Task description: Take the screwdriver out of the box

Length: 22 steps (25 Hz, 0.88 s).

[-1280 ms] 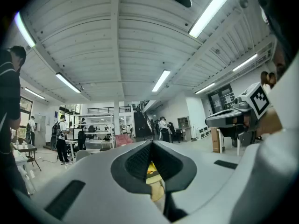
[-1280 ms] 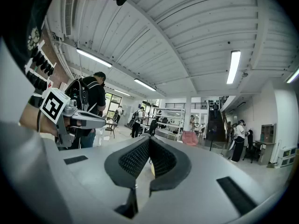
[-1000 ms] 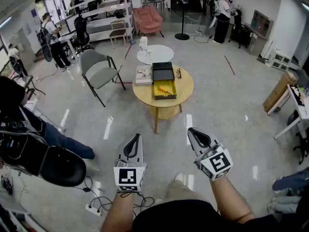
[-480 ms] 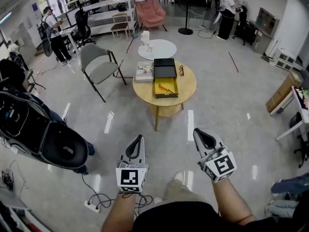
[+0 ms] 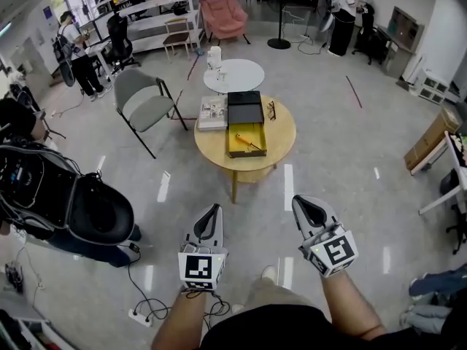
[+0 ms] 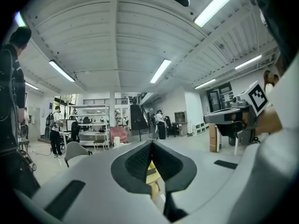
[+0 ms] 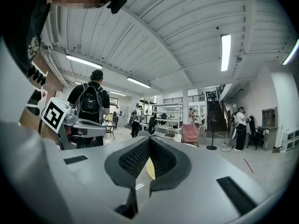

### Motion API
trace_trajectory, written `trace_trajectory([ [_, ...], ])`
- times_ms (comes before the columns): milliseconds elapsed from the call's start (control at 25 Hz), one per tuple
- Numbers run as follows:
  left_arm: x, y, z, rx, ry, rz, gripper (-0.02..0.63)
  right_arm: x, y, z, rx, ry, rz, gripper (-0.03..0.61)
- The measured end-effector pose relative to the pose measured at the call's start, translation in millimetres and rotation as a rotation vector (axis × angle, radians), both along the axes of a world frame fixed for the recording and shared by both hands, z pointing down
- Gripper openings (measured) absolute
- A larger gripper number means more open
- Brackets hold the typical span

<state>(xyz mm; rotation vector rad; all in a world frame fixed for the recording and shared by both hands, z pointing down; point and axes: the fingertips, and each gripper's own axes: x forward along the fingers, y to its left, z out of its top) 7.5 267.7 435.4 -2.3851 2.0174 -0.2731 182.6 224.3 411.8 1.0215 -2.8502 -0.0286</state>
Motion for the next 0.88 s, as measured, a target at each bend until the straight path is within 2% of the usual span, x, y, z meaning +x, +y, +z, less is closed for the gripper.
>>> trace_trajectory([
  [240,9,-45,2,-0.005,-0.011,0.015,0.014,8,-43,10,-0.033,0.009,-0.003,0.015],
  [600,1,-89,5,-0.004,-0.007,-0.057,0.014,14,-95,10,-0.025,-0.007,-0.033,0.015],
  [880,8,-132,5,0.001,-0.023,-0.077,0.014,18,-141,8,-0.024,-0.015,-0.064,0.015],
])
